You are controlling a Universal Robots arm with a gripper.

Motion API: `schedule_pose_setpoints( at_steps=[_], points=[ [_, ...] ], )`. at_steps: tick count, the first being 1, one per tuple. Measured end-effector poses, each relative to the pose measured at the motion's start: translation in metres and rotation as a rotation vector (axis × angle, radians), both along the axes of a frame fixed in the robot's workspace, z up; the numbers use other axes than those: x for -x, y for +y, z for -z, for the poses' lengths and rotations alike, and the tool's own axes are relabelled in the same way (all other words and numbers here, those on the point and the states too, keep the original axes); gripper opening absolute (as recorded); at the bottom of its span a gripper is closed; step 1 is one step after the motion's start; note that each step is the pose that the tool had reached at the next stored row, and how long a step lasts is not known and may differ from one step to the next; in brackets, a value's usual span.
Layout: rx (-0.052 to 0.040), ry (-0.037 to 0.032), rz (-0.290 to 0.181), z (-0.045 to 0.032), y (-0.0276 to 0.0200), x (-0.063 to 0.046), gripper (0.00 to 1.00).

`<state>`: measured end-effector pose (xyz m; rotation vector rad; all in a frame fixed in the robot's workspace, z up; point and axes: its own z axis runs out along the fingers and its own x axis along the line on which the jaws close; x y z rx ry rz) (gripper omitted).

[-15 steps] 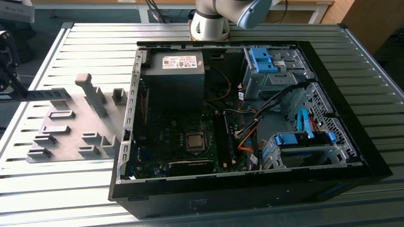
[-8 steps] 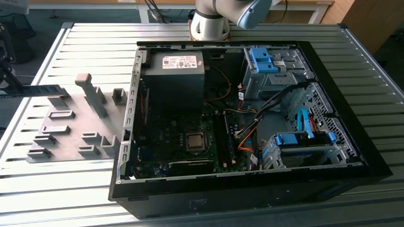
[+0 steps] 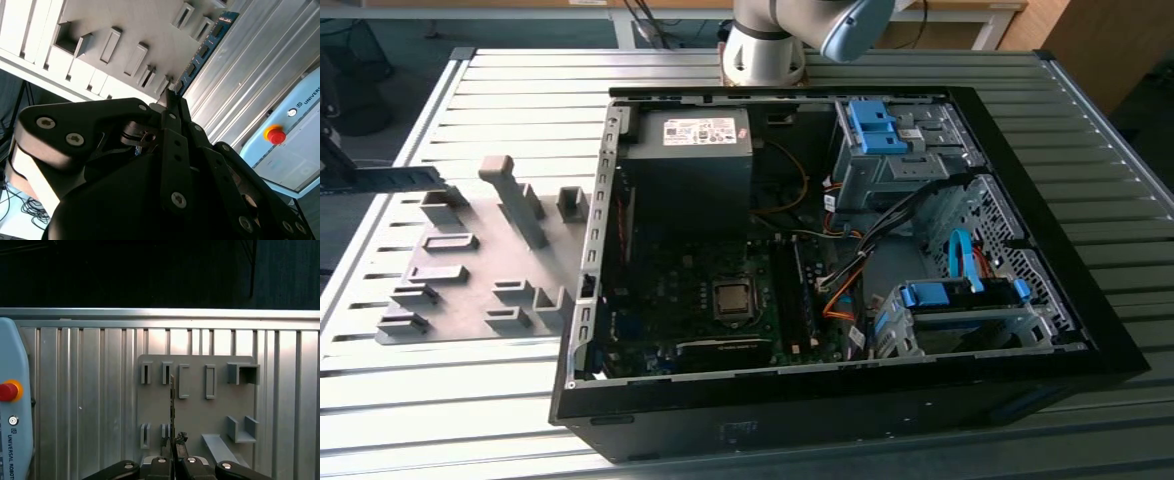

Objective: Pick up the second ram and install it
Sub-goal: 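Pick up the second ram and move it above second insertion slot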

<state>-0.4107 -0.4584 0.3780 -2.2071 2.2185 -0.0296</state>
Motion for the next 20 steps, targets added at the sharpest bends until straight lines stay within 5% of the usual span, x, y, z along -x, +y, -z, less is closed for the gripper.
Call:
schedule_pose_setpoints(
  at_steps=[7,20],
  points=[
    [-0.0001,-0.0034,0.000,-0.0118,0.0000,0.000,0.14],
    [0.0000,-0.0035,0.000,-0.0129,0.0001,-0.002,0.14]
  ],
)
